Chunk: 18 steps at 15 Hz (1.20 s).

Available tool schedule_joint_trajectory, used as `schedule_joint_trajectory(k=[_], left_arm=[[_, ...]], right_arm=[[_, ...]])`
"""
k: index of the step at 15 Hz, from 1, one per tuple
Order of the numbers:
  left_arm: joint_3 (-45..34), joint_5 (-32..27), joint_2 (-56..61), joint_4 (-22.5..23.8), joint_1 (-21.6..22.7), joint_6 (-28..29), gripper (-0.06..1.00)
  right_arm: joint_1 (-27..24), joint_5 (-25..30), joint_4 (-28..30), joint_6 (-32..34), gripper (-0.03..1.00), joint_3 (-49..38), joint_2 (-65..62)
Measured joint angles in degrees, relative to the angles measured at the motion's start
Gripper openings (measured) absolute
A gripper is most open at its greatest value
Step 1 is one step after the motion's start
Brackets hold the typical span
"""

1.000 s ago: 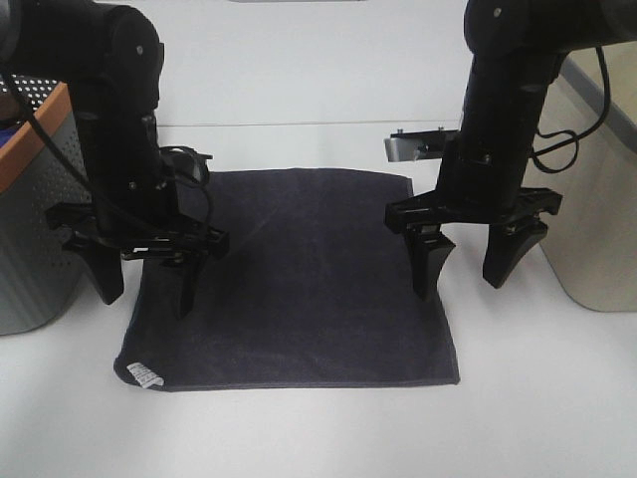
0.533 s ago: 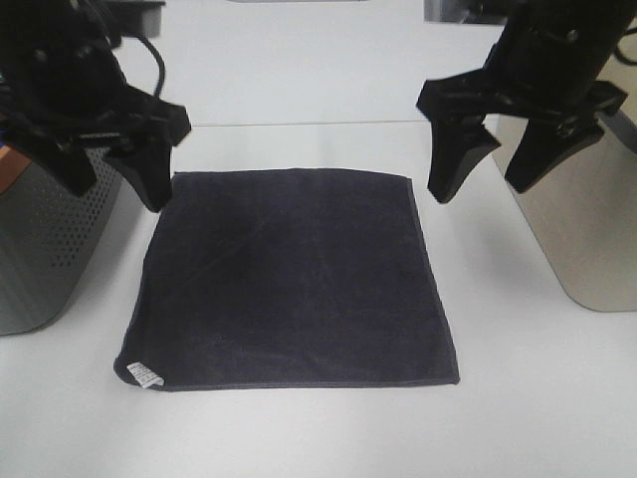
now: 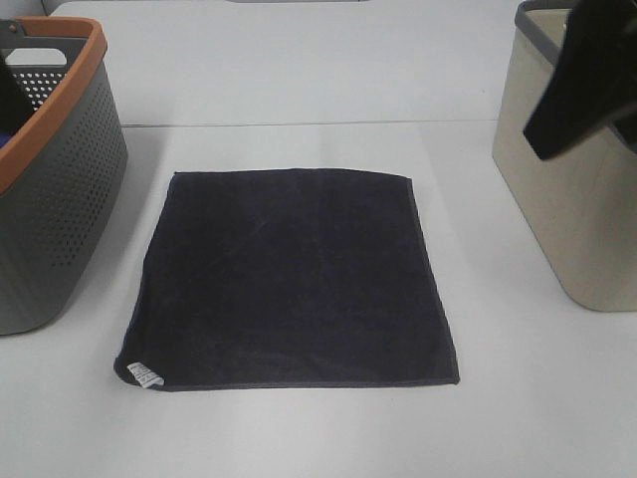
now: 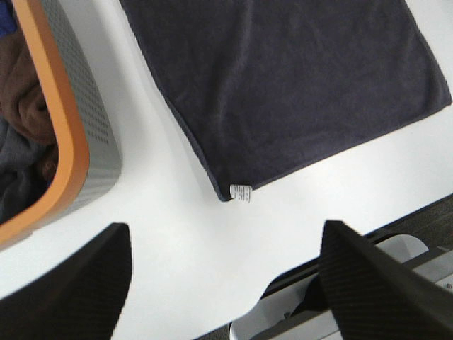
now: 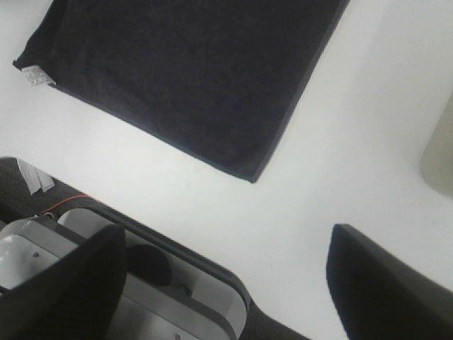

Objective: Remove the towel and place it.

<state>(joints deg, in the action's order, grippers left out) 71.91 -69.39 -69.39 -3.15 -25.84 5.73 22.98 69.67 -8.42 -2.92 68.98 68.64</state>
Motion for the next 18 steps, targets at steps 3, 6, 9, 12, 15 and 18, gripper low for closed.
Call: schedule_joint_trajectory(k=[3, 6, 9, 12, 15, 18], left_arm=[[-10.6, 0.0, 9.97, 0.06, 0.0, 0.0, 0.7], [-23.38, -0.06, 22.8, 0.06, 0.0, 0.0, 0.7], [-34.21, 0.11, 37.99, 0.06, 0.0, -2.41, 0.7], [-38.45, 0.4, 46.81, 0.0, 0.0, -6.42, 0.7], [-40.57, 2.86, 53.92, -0.4, 0.0, -9.0, 0.7], [-40.97, 5.16, 56.49, -0.92, 0.0, -12.38, 0.7]], right_arm=[[0.0, 0.0, 0.17, -0.4, 0.74, -9.91, -7.45], [0.0, 0.23, 0.17, -0.4, 0.74, -21.43, -16.62], [0.0, -0.46, 0.34, -0.97, 0.74, -32.09, -28.82], [0.0, -2.18, 0.4, -1.95, 0.74, -36.1, -38.85], [0.0, -4.24, 0.4, -2.69, 0.74, -37.82, -46.35], [0.0, -7.33, 0.34, -4.93, 0.74, -39.65, -54.32]])
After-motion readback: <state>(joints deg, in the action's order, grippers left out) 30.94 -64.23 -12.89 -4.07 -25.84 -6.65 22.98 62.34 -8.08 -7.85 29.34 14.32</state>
